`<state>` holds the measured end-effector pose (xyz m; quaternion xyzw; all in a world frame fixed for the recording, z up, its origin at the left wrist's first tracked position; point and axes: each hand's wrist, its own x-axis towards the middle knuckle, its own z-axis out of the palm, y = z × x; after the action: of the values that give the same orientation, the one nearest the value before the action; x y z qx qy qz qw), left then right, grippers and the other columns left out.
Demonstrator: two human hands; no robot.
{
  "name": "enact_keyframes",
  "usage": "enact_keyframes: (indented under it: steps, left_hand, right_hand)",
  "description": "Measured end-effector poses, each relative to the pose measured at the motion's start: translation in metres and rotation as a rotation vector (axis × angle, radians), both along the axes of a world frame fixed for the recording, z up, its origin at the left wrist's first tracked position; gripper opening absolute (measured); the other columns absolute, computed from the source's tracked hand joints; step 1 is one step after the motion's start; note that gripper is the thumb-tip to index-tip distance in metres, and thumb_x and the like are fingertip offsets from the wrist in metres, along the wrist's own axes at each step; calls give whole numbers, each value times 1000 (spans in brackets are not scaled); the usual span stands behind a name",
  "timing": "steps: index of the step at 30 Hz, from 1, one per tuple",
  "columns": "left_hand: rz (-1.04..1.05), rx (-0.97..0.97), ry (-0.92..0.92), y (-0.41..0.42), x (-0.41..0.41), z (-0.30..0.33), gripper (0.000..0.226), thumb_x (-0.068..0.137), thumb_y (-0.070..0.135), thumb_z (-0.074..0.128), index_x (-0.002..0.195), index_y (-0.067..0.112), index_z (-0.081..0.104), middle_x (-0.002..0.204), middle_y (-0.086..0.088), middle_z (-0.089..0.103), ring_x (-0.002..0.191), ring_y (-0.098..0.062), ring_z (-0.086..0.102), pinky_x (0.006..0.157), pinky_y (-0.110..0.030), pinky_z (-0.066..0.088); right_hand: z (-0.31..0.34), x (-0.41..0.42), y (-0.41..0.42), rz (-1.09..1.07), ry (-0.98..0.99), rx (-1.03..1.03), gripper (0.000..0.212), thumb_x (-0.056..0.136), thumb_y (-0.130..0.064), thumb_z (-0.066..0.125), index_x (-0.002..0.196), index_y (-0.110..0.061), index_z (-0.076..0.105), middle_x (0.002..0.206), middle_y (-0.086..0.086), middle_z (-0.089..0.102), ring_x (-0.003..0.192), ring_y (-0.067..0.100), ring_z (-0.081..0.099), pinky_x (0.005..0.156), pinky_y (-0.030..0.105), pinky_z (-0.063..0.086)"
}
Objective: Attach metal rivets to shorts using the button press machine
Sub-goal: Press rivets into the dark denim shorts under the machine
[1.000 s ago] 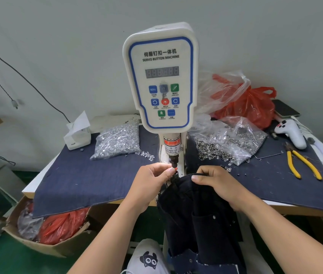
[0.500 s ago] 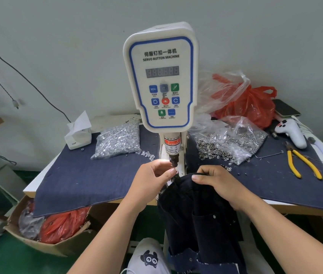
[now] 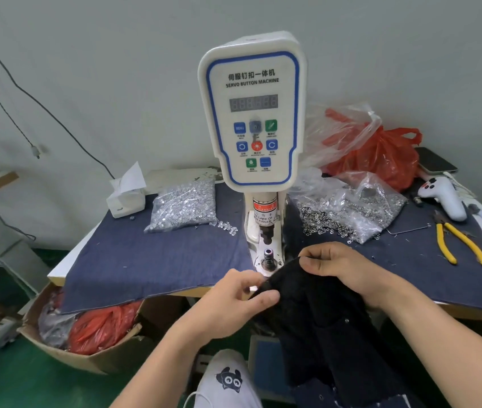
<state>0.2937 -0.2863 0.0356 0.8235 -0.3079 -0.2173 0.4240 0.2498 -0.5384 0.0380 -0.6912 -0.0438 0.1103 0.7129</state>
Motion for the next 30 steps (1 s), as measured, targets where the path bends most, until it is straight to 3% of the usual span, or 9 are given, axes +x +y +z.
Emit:
enact_keyframes:
  steps: [3, 5, 7, 10, 13, 17, 21, 26, 30]
  left_hand:
    - [-7, -243, 249, 6, -1, 11, 20, 108, 38, 56, 102, 30, 73, 100, 6, 74, 99, -8, 69, 89, -27, 54]
    - [29, -291, 222, 4, -1, 14, 22, 107, 43, 54, 95, 33, 70, 94, 12, 69, 93, -4, 64, 86, -26, 49]
    - [65, -309, 174, 0, 0, 13, 26, 104, 48, 55, 94, 28, 69, 91, 8, 69, 90, -7, 64, 86, -32, 48]
    - [103, -366, 112, -3, -1, 11, 26, 103, 47, 57, 91, 29, 70, 88, 6, 71, 86, -9, 67, 80, -31, 52]
    - [144, -428, 60, -4, -5, 10, 25, 106, 41, 54, 85, 37, 67, 80, 17, 66, 78, -1, 62, 71, -18, 49]
    - [231, -299, -182, -8, 0, 2, 28, 110, 39, 49, 84, 43, 57, 78, 20, 59, 74, 2, 53, 70, -14, 42]
    - [333, -238, -141, -12, 5, -9, 28, 111, 38, 49, 84, 37, 58, 79, 20, 62, 77, 1, 56, 71, -17, 43]
    - [486, -142, -118, -21, 17, -21, 37, 110, 42, 46, 85, 18, 59, 84, 4, 64, 78, -9, 56, 70, -21, 42]
    - [514, -139, -152, -33, 31, -15, 42, 110, 40, 46, 72, 22, 44, 67, 14, 52, 65, 0, 46, 61, -18, 37]
  right_hand:
    - [17, -7, 0, 92, -15, -140, 25, 95, -40, 70, 74, -28, 71, 74, -11, 67, 69, 2, 61, 65, 16, 49]
    - [26, -11, 0, 243, 45, -419, 23, 82, -47, 79, 85, -24, 75, 83, -5, 75, 76, 6, 66, 70, 24, 55]
    - [29, -16, -2, 397, 154, -558, 29, 76, -38, 87, 91, -15, 76, 92, 4, 79, 82, 15, 71, 74, 32, 58]
    - [27, -20, -6, 397, 145, -476, 18, 79, -21, 84, 89, -8, 75, 87, 3, 74, 81, 17, 67, 72, 29, 54]
    - [20, -18, -11, 319, 136, -241, 32, 81, -6, 72, 113, 0, 71, 108, 15, 72, 97, 25, 66, 87, 37, 53]
    - [10, -12, -13, 226, 198, -44, 44, 85, 1, 66, 129, -7, 65, 131, 23, 67, 117, 35, 66, 99, 46, 55]
    - [2, -5, -12, 177, 239, -199, 25, 97, -29, 70, 116, -14, 74, 122, 17, 73, 111, 31, 71, 94, 41, 57]
    - [-4, 3, -9, 14, 214, -267, 51, 86, -59, 76, 103, -12, 77, 109, 18, 77, 102, 35, 74, 89, 45, 60]
    - [-11, 12, -5, -150, 142, -293, 64, 82, -70, 69, 92, -7, 74, 97, 23, 76, 79, 21, 72, 70, 33, 53]
